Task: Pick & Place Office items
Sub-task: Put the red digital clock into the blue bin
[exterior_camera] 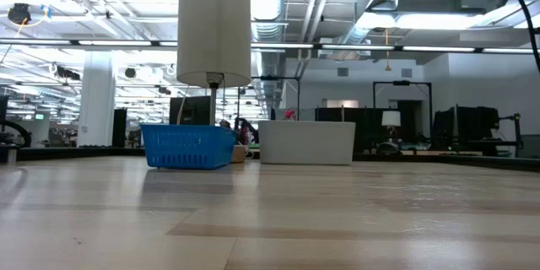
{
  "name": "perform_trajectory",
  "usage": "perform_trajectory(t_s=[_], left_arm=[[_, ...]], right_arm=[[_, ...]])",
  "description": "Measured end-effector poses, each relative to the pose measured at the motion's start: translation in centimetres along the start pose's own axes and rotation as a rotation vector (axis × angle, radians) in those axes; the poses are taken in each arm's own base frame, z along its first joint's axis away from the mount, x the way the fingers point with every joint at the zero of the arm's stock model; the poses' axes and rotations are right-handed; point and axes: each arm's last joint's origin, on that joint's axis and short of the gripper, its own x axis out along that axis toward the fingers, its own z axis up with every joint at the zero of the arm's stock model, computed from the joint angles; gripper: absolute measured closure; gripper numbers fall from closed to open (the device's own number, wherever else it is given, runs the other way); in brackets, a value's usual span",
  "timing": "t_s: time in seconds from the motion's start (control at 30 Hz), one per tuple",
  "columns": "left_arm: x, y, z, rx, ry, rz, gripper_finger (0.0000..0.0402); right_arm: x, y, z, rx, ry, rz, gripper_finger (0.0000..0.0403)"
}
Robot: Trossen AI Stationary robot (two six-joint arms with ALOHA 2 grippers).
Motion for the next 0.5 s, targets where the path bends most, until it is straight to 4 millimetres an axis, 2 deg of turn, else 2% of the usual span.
perform_trajectory(t_s=[0.23, 0.5], left_arm=[[-0.06, 0.23, -0.12, -0.026, 0.041, 0.072, 0.0317], [-0.70, 0.46, -0.53, -0.099, 0.086, 0.088, 0.0332]], right_arm=[[-0.17, -0.34, 0.29, 0.032, -0.022, -0.016, 0.0234], [-0.26, -0.71, 0.31, 0.083, -0.031, -0.066, 0.0190]])
